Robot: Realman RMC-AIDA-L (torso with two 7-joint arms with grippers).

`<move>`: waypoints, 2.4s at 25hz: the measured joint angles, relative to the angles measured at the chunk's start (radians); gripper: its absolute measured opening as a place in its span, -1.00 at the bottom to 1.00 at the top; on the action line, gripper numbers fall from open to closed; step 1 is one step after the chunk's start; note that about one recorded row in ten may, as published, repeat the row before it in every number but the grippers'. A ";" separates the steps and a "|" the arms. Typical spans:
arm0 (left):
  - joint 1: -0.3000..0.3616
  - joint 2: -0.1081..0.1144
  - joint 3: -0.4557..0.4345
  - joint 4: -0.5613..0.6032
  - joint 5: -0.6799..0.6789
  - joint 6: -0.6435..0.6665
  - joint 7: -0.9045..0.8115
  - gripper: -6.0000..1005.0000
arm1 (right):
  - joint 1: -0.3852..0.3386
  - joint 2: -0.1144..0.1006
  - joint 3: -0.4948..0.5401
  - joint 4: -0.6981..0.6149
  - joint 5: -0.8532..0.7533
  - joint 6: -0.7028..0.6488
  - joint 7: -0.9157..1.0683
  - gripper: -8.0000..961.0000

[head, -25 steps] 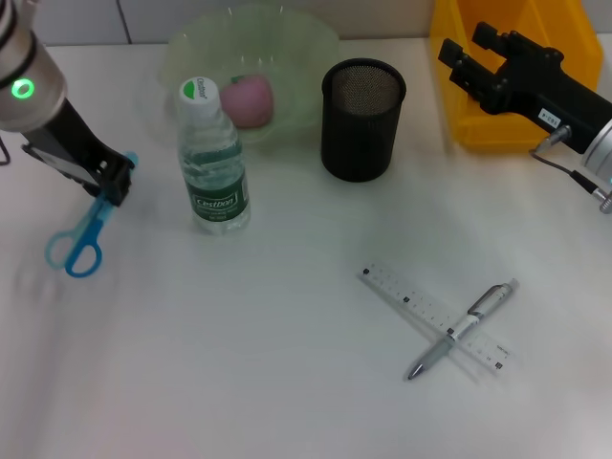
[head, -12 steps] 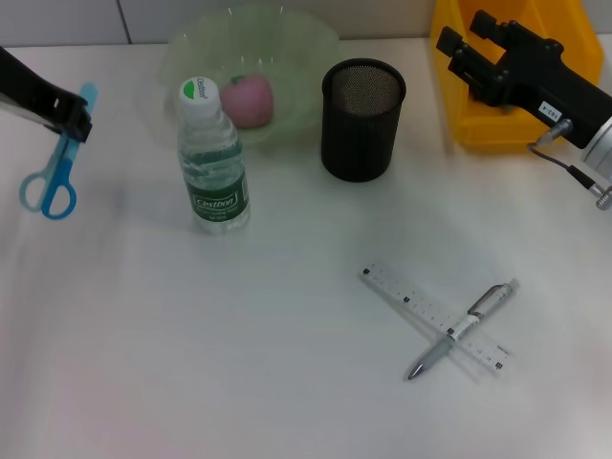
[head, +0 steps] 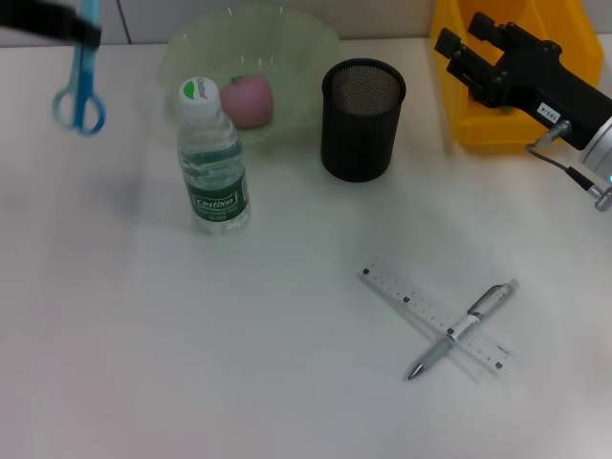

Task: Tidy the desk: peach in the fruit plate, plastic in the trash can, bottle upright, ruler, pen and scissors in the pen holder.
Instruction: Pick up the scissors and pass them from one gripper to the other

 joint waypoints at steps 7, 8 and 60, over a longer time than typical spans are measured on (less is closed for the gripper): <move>0.068 0.007 -0.146 -0.030 -0.328 -0.046 0.129 -0.56 | 0.005 0.000 0.001 -0.002 0.000 0.000 0.009 0.16; 0.080 0.008 -0.150 -0.034 -0.363 -0.055 0.142 -0.56 | 0.006 0.000 0.000 -0.002 0.000 0.000 0.010 0.16; 0.156 0.009 -0.221 -0.881 -1.179 -0.052 0.342 -0.56 | 0.061 0.008 -0.165 0.007 -0.005 -0.410 -0.275 0.16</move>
